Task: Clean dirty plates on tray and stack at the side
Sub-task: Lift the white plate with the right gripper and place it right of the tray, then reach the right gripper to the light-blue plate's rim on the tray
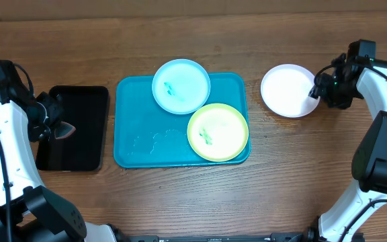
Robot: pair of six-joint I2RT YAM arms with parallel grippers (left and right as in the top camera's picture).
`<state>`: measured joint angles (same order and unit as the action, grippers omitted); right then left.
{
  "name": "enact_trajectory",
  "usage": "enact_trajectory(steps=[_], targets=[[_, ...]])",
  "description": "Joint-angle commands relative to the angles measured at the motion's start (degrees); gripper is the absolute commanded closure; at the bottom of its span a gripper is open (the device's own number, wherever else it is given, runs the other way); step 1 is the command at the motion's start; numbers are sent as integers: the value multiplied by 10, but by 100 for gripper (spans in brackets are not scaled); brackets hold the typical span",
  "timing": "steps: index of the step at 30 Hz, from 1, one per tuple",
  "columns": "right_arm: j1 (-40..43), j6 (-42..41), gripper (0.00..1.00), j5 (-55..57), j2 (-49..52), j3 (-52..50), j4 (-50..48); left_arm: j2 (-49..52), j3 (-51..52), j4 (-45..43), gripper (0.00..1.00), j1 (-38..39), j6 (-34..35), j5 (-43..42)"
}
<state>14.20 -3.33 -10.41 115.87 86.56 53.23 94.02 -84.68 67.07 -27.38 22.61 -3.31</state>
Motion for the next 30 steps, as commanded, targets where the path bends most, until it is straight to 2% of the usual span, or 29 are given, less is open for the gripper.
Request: enact_trajectory(steps=[1, 5, 8, 14, 21, 30], targets=[[-8, 5, 41, -69, -27, 64, 11, 2, -6, -2, 95, 0, 12, -8], [-41, 48, 40, -209, -49, 114, -5, 2, -6, -2, 94, 0, 12, -8], [-88, 53, 41, -225, -52, 125, -64, 2, -6, -2, 94, 0, 12, -8], [-225, 53, 40, -85, -9, 121, -186, 2, -6, -2, 94, 0, 12, -8], [-352, 53, 40, 90, 87, 121, -268, 2, -6, -2, 93, 0, 12, -8], [-406, 79, 43, 116, 150, 121, -296, 3, -6, -2, 93, 0, 12, -8]])
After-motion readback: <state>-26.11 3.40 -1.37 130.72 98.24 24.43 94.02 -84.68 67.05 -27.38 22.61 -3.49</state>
